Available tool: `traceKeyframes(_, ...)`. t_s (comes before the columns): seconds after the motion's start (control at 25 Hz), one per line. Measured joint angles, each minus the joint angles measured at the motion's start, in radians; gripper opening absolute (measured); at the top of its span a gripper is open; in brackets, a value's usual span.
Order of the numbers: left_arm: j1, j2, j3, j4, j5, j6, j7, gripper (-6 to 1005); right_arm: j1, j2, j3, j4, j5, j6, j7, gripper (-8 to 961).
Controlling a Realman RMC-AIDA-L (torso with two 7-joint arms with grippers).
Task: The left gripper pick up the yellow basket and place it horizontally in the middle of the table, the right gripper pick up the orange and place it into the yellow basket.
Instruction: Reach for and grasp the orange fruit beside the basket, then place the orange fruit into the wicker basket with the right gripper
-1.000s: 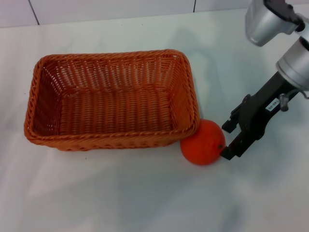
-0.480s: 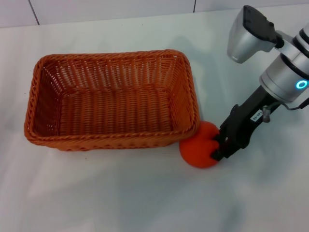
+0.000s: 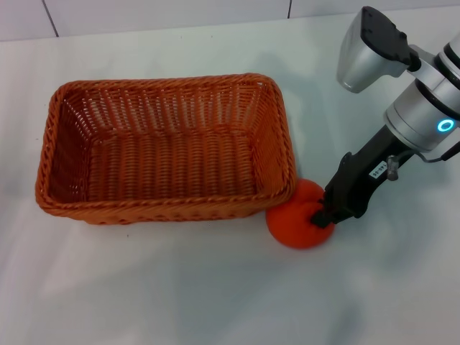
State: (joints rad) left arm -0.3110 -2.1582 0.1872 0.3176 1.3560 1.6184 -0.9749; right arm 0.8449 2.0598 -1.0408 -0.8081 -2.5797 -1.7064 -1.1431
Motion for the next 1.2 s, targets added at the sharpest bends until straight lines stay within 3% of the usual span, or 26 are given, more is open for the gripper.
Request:
traceKeyframes(0.44, 0.007, 0.0, -0.025, 0.001, 0.0, 0.029, -0.011, 658, -0.013, -0.029, 0.028, -0.01, 0.001, -0.019, -0.016, 143)
traceKeyframes(0.96, 0.003, 0.003, -0.052, 0.006, -0.002, 0.04, -0.018, 657, -0.059, -0.107, 0.247, -0.098, 0.005, -0.103, -0.057, 141)
traceKeyframes(1.2, -0.001, 0.004, -0.052, 0.006, -0.002, 0.043, -0.018, 657, -0.066, -0.116, 0.35, -0.116, 0.168, -0.111, -0.114, 134)
